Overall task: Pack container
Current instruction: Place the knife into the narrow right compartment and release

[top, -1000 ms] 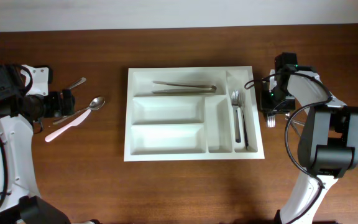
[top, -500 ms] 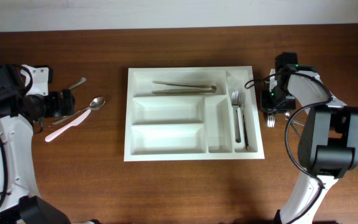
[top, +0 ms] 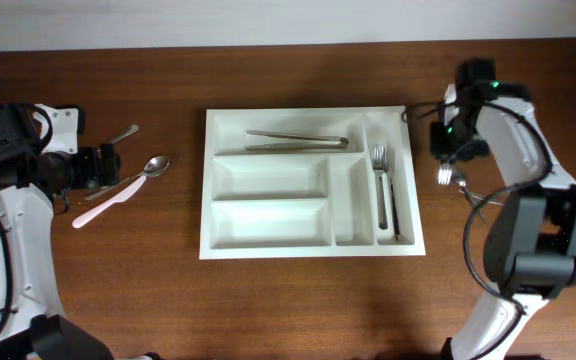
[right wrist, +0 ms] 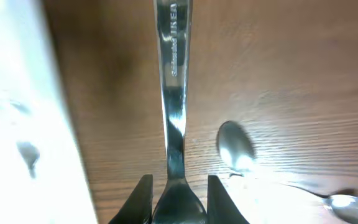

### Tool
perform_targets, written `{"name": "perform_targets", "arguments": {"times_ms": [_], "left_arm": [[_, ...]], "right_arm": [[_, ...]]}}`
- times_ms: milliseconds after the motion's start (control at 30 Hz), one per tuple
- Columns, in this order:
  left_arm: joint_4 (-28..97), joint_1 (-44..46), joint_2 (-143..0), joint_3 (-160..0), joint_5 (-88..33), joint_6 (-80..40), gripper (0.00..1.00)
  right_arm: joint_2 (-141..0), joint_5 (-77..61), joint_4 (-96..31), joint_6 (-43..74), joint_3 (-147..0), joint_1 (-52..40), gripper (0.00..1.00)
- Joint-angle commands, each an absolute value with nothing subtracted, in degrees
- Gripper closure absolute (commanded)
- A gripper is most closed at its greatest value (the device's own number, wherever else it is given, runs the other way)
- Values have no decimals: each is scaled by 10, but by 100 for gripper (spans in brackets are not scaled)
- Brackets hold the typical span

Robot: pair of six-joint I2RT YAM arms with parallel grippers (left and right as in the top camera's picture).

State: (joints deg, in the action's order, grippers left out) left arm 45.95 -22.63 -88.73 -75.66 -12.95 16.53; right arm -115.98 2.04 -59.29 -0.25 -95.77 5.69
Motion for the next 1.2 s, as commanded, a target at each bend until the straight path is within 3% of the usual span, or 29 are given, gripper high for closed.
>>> {"name": "perform_targets", "arguments": {"times_ms": [0,400,967,1033,1167], "left_arm": [[460,-228,-891,-768,-137,172,1],[460,-228,-891,-768,-137,172,1],[460,-228,-891,-768,-137,172,1],[460,-228,-891,-768,-137,172,1],[460,-228,-891,-768,-137,172,1]], "right_arm": [[-1108,17,-612,-2,-999,42,96],[-1047,19,-677,32,-1001,-60,96],[-1059,10,-564,50,-787,-117,95],[-1059,10,-554,50,-773,-122,85],[-1059,14,-533,50,-759,-124,54]]}}
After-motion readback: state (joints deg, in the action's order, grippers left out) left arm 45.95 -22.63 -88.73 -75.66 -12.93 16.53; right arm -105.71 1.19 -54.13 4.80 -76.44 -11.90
